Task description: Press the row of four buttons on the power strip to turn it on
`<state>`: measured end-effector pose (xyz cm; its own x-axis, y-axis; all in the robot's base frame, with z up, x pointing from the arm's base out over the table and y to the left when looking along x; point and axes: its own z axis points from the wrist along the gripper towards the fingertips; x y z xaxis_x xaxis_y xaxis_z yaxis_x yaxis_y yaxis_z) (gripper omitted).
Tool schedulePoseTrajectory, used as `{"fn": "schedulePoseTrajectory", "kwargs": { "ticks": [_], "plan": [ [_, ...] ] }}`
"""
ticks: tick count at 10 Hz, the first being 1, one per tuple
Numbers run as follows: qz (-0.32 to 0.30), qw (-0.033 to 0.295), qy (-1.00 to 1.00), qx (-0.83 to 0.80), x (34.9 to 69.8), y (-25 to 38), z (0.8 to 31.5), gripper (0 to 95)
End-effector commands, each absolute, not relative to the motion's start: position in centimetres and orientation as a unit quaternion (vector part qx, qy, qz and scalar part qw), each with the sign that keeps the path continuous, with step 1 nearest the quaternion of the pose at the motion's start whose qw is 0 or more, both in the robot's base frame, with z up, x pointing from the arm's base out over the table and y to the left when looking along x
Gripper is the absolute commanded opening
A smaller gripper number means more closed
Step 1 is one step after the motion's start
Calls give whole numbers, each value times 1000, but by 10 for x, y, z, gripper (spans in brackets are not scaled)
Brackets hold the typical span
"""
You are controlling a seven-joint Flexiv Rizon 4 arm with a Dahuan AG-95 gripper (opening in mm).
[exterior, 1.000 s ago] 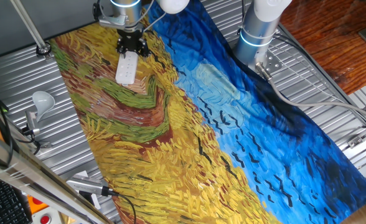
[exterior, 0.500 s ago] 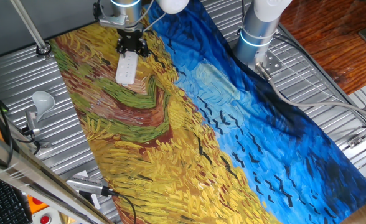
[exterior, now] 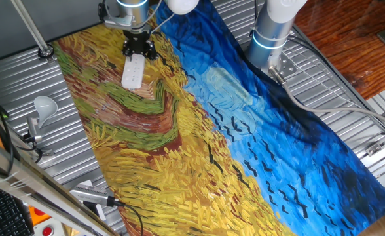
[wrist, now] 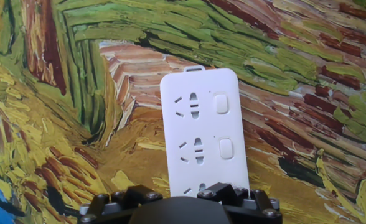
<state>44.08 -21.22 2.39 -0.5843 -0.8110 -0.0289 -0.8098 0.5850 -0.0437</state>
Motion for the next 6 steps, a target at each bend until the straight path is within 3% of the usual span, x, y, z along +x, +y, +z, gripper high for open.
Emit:
{"fn": "schedulePoseTrajectory", "kwargs": {
  "ticks": [1, 6],
  "plan": [
    [-12, 24, 889, -458, 441, -213, 17, 760],
    [-15, 18, 889, -457, 440, -210, 29, 760]
  ]
}}
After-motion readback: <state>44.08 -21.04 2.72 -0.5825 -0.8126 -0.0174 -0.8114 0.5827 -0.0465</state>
